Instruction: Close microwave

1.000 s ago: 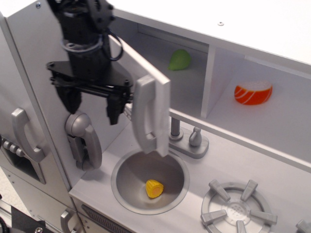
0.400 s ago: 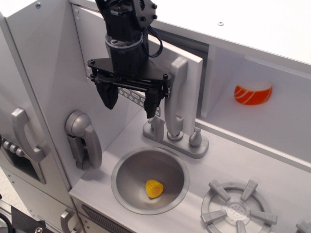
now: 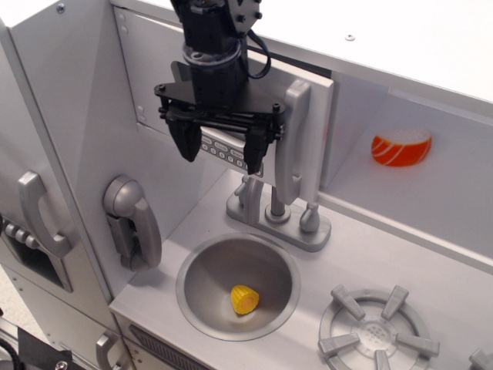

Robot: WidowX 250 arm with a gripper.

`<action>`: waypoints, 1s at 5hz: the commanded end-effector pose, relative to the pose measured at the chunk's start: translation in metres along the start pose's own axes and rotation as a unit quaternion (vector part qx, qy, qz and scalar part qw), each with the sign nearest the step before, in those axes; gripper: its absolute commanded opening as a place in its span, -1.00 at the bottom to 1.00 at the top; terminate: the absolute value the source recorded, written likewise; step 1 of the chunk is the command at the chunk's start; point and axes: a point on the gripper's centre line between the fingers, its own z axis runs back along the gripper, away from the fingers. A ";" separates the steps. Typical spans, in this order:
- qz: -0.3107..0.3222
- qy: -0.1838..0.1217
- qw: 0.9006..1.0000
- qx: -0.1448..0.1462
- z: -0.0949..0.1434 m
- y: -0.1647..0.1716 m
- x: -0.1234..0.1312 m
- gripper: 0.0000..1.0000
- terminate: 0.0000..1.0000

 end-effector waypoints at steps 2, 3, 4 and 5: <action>0.011 -0.090 0.996 -0.025 0.013 -0.003 0.024 1.00 -1.00; 0.004 -0.080 0.997 -0.016 0.012 -0.001 0.022 1.00 -1.00; -0.015 -0.044 0.999 -0.013 0.015 0.033 -0.017 1.00 -1.00; -0.031 -0.013 0.999 0.009 0.015 0.061 -0.049 1.00 -1.00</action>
